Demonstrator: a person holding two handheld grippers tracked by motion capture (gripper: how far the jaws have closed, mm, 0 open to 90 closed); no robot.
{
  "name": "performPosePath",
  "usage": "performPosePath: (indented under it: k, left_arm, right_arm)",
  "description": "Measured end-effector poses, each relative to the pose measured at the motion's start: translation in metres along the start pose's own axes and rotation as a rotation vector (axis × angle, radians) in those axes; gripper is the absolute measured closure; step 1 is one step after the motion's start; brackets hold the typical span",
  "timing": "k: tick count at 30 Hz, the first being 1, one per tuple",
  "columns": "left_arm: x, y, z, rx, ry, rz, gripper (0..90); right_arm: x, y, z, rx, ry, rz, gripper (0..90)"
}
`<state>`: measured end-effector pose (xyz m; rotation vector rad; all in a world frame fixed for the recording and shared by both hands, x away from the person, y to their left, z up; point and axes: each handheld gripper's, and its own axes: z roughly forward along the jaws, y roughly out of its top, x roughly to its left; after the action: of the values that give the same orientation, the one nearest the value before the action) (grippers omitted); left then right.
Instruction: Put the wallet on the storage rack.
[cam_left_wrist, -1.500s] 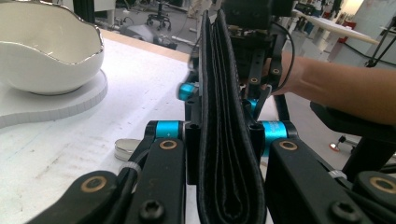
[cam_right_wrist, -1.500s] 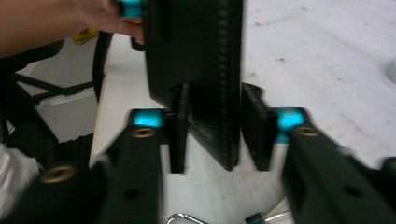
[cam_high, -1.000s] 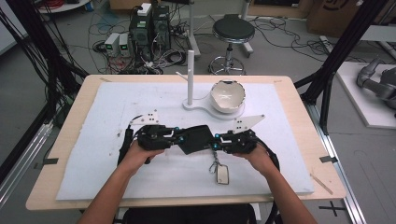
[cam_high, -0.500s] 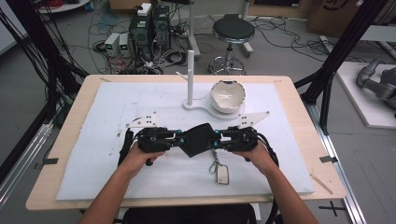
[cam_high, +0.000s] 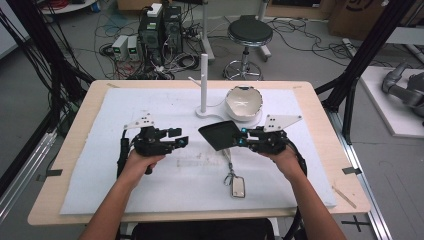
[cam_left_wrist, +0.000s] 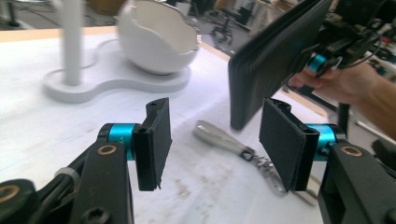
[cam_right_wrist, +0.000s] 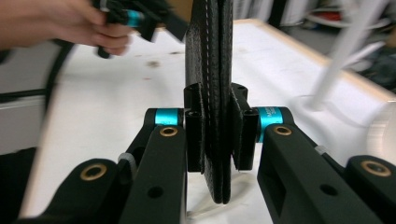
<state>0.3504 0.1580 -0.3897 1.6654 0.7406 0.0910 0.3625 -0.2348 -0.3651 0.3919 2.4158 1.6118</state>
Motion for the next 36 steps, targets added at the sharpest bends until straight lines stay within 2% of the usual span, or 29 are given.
performPosePath:
  k: [1,2,3,5,8,15,20,25,26,36]
  left_arm:
    - [0.002,-0.001,-0.004,-0.003,0.021,0.002,43.4]
    - [0.004,-0.001,-0.008,-0.005,0.039,0.002,43.4]
    - [0.006,-0.002,-0.012,-0.012,0.053,-0.005,43.4]
    - [0.011,-0.004,-0.021,-0.017,0.097,0.004,43.3]
    - [0.02,-0.008,-0.034,-0.043,0.159,-0.012,41.7]
    - [0.035,-0.011,-0.054,-0.082,0.224,-0.046,41.7]
    - [0.039,-0.014,-0.056,-0.105,0.223,-0.077,41.7]
    - [0.039,-0.015,-0.053,-0.104,0.215,-0.083,41.7]
    - [0.039,-0.016,-0.053,-0.102,0.212,-0.084,41.7]
    - [0.04,-0.019,-0.049,-0.092,0.201,-0.093,41.7]
  right_arm:
    - [-0.002,0.001,-0.002,-0.001,-0.02,-0.012,79.4]
    - [-0.006,0.004,-0.008,0.009,-0.06,-0.03,79.5]
    - [-0.006,0.004,-0.008,0.009,-0.06,-0.03,79.5]
    - [-0.015,0.008,-0.016,0.015,-0.115,-0.044,79.5]
    - [-0.021,0.011,-0.021,0.018,-0.14,-0.041,79.4]
    - [-0.044,0.018,-0.037,0.012,-0.257,-0.031,79.4]
    - [-0.059,0.022,-0.044,0.024,-0.332,-0.024,79.4]
    - [-0.07,0.025,-0.049,0.036,-0.389,-0.023,79.5]
    - [-0.073,0.025,-0.05,0.046,-0.405,-0.036,79.4]
    - [-0.092,0.023,-0.041,0.137,-0.463,-0.062,79.4]
